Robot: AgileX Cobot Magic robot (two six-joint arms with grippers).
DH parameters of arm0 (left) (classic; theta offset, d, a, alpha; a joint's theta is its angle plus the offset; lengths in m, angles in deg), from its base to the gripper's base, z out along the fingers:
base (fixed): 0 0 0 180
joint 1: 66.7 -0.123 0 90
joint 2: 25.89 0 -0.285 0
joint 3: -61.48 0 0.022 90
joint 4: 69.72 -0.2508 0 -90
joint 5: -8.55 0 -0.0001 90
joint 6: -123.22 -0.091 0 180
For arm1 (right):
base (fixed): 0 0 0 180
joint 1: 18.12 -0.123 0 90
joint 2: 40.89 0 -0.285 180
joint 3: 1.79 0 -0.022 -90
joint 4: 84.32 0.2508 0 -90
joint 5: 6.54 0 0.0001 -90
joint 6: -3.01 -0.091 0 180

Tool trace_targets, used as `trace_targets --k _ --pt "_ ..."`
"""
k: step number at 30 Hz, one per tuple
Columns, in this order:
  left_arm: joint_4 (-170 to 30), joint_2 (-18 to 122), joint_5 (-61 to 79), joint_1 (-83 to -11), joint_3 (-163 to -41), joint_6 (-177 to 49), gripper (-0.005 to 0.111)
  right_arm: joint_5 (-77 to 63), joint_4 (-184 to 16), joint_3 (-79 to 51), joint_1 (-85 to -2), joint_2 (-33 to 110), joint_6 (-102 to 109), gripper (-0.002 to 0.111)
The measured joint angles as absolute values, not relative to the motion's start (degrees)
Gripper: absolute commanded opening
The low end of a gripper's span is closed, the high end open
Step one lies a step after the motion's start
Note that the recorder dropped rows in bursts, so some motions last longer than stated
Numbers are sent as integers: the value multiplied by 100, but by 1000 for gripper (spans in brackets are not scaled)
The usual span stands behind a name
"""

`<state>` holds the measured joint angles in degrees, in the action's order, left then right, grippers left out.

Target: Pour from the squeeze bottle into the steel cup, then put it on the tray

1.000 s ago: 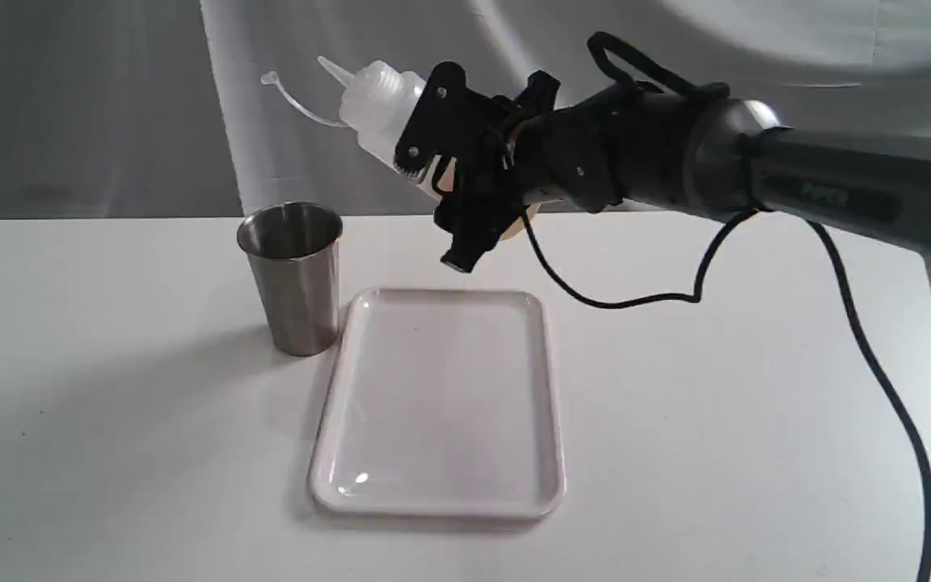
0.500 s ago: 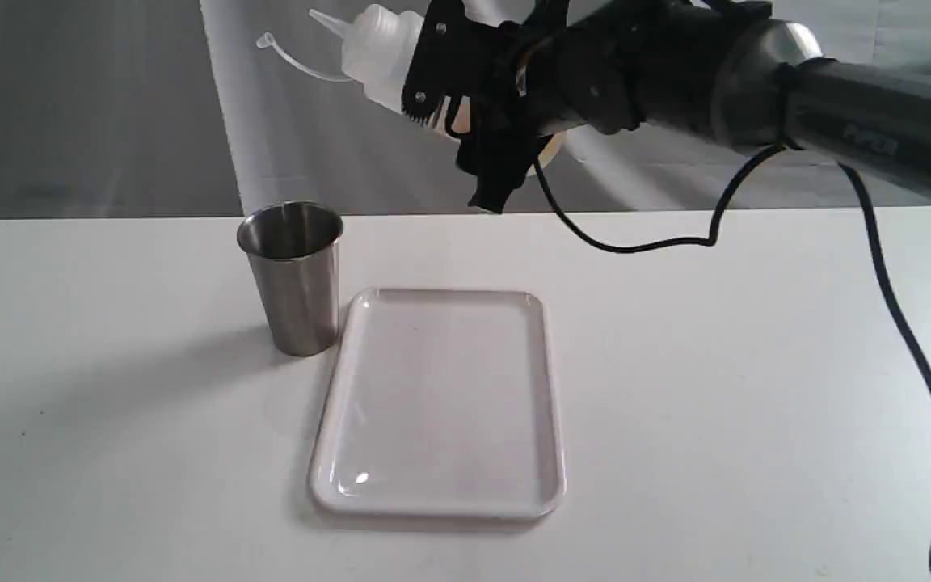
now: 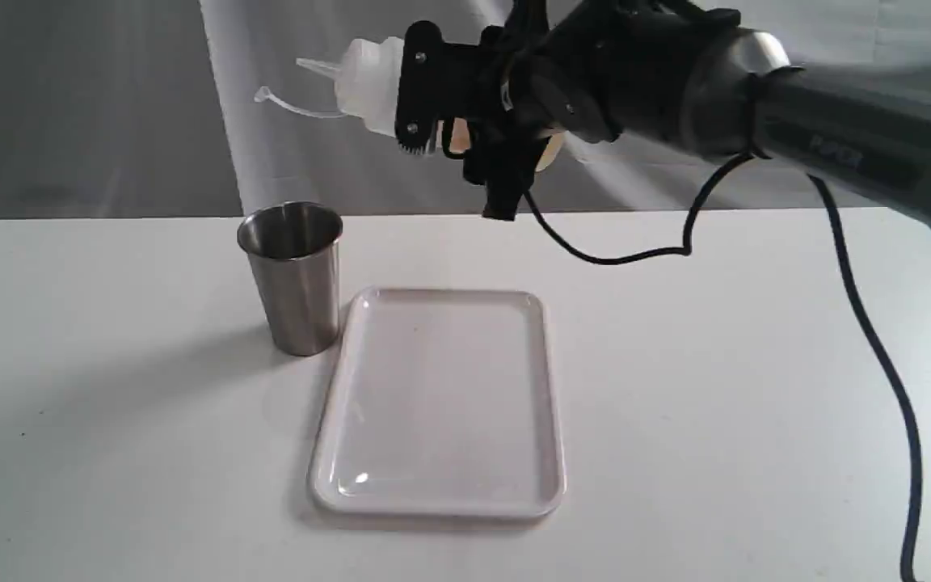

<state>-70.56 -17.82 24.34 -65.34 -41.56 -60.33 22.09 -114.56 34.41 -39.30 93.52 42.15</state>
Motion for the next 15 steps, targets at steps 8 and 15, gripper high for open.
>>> trace_targets --k 8,15 --pt "-7056 -1782 2434 -6534 -4156 -6033 8 2209 -12007 3464 -4077 9406 4450 0" --pt "-7056 -1782 2434 -6534 -4156 -6033 8 2209 -12466 3464 -4088 9416 4487 0"
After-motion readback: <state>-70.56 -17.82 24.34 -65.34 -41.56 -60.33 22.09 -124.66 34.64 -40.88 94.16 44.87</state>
